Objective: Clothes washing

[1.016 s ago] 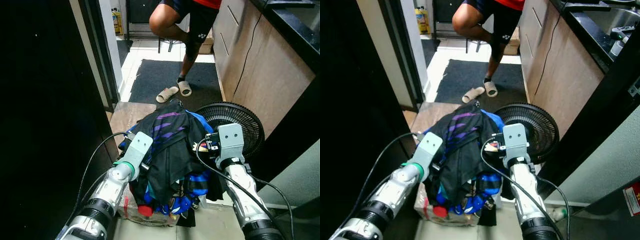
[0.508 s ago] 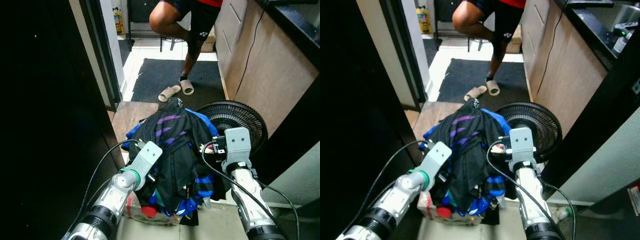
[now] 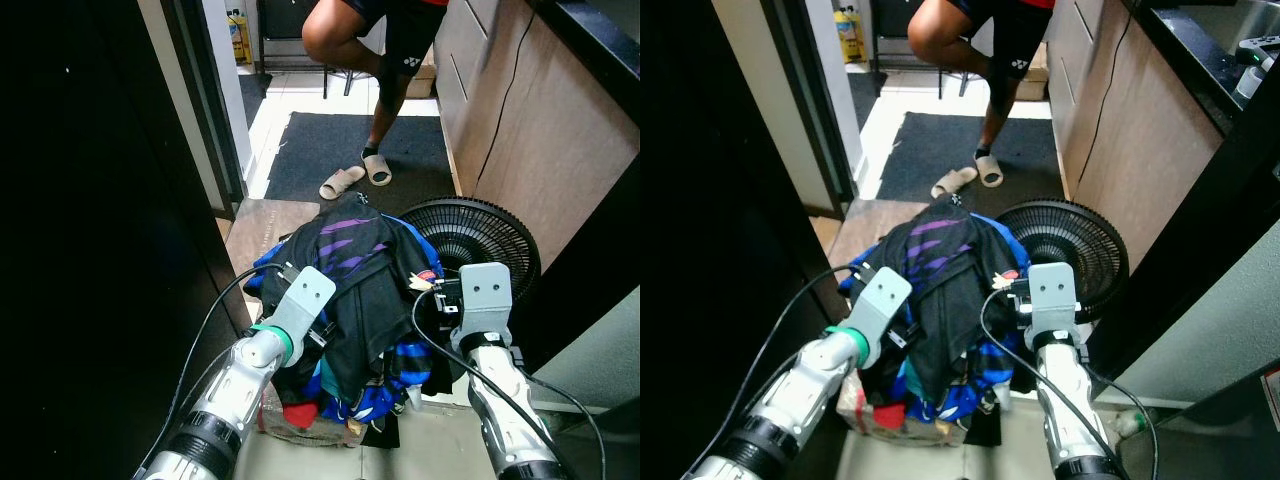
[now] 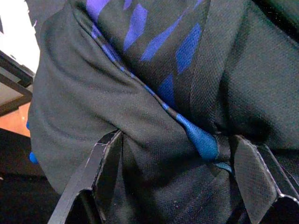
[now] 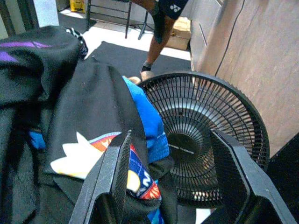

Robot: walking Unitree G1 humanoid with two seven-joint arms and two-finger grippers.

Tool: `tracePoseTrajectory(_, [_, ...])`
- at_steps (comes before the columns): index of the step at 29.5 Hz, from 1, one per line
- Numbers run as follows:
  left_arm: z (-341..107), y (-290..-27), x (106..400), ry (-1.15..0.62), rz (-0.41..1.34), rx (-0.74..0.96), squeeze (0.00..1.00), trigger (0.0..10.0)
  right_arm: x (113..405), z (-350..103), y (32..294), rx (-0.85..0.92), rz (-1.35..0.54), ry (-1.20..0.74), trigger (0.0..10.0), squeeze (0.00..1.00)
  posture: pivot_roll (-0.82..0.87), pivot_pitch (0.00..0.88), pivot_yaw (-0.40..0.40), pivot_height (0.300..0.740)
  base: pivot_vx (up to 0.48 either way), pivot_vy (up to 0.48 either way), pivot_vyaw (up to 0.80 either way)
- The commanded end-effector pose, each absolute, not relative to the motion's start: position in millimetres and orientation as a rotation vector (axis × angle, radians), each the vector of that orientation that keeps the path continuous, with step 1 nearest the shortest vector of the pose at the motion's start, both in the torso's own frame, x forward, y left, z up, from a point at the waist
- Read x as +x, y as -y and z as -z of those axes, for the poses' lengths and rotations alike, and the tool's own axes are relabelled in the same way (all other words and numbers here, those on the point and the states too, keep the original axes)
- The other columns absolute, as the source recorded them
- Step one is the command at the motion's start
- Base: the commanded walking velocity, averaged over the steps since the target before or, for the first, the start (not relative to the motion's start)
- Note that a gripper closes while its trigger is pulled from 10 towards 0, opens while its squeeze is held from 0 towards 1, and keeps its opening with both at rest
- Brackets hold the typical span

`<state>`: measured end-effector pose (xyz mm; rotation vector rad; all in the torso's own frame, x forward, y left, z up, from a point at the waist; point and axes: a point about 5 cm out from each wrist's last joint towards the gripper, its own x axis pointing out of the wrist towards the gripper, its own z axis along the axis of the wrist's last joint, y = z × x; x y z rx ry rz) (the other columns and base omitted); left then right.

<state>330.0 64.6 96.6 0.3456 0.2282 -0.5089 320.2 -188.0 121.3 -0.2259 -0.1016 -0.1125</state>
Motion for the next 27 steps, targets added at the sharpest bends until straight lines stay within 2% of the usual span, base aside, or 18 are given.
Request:
tracePoseTrajectory(1, [-92, -68, 325, -0.228, 0.508, 0.362, 0.0, 0.0, 321, -119, 184, -0.218, 0.096, 0.091, 10.0, 0.0, 0.0, 0.131, 0.092, 0.74, 0.0, 0.0, 0.0])
tracePoseTrajectory(7, [-102, -72, 325, -0.17, 0.48, 0.363, 0.0, 0.0, 323, -120, 181, -0.215, 0.089, 0.092, 10.0, 0.0, 0.0, 0.131, 0.088, 0.74, 0.0, 0.0, 0.0])
tracePoseTrajectory(8, [-111, -72, 327, -0.122, 0.469, 0.35, 0.0, 10.0, 324, -120, 181, -0.215, 0.087, 0.092, 10.0, 0.0, 0.0, 0.13, 0.085, 0.74, 0.0, 0.0, 0.0])
tracePoseTrajectory(11, [-145, -71, 333, 0.038, 0.44, 0.319, 0.0, 10.0, 324, -120, 180, -0.214, 0.082, 0.093, 10.0, 0.0, 0.0, 0.124, 0.076, 0.74, 0.0, 0.0, 0.0])
tracePoseTrajectory(12, [-145, -71, 333, 0.038, 0.44, 0.319, 0.0, 10.0, 324, -120, 180, -0.214, 0.082, 0.093, 10.0, 0.0, 0.0, 0.124, 0.076, 0.74, 0.0, 0.0, 0.0])
tracePoseTrajectory(13, [-181, -70, 337, 0.17, 0.435, 0.291, 0.0, 10.0, 323, -122, 178, -0.214, 0.073, 0.1, 10.0, 0.0, 0.0, 0.112, 0.07, 0.74, 0.0, 0.0, 0.0])
tracePoseTrajectory(15, [-181, -70, 337, 0.17, 0.435, 0.291, 0.0, 10.0, 323, -122, 178, -0.214, 0.073, 0.1, 10.0, 0.0, 0.0, 0.112, 0.07, 0.74, 0.0, 0.0, 0.0])
tracePoseTrajectory(16, [-198, -69, 337, 0.224, 0.436, 0.281, 0.0, 10.0, 323, -126, 176, -0.212, 0.067, 0.114, 10.0, 0.0, 0.01, 0.095, 0.068, 0.74, 0.0, 0.0, 0.0])
tracePoseTrajectory(20, [-207, -70, 335, 0.222, 0.467, 0.284, 0.0, 10.0, 319, -138, 171, -0.194, 0.06, 0.166, 10.0, 0.0, 0.01, 0.072, 0.077, 0.74, 0.0, 0.0, 0.0])
tracePoseTrajectory(27, [-167, -88, 320, 0.067, 0.455, 0.348, 0.0, 10.0, 318, -136, 150, -0.17, 0.019, 0.186, 10.0, 0.0, 0.04, 0.035, 0.089, 0.74, 0.0, 0.0, 0.0])
